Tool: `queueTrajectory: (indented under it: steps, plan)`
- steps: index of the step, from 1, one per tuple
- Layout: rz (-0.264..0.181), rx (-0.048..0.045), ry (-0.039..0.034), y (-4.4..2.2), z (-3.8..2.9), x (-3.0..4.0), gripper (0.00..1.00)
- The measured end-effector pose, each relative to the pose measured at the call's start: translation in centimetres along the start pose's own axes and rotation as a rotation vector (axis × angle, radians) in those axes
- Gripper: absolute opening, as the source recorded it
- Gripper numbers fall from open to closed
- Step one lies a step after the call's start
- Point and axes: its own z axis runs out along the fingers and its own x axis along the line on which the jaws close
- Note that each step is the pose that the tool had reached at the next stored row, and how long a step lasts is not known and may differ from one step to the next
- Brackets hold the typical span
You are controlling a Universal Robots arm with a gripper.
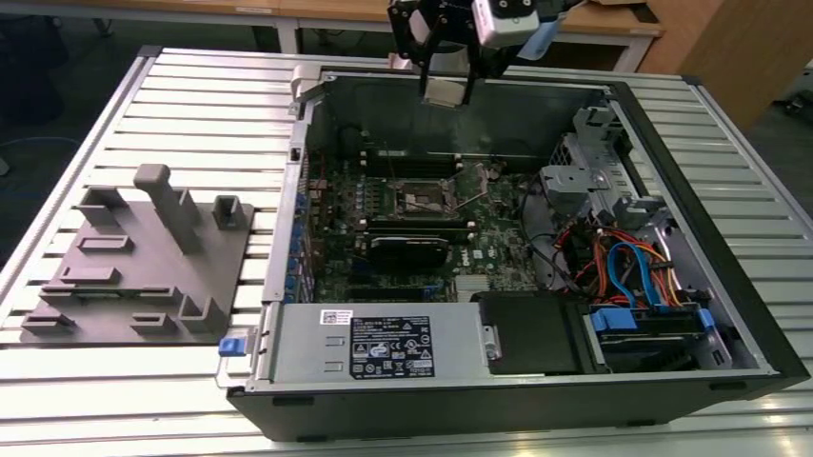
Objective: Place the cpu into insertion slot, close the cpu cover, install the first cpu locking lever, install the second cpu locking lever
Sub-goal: 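Place the cpu into insertion slot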
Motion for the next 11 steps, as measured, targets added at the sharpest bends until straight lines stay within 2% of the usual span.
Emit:
queueTrajectory:
  steps: [7, 11]
  plan:
    - [0.072, -0.0013, -0.0064, 0.00, 0.04, 0.00, 0.54]
    - [0.079, -0.0016, -0.0071, 0.00, 0.04, 0.00, 0.54]
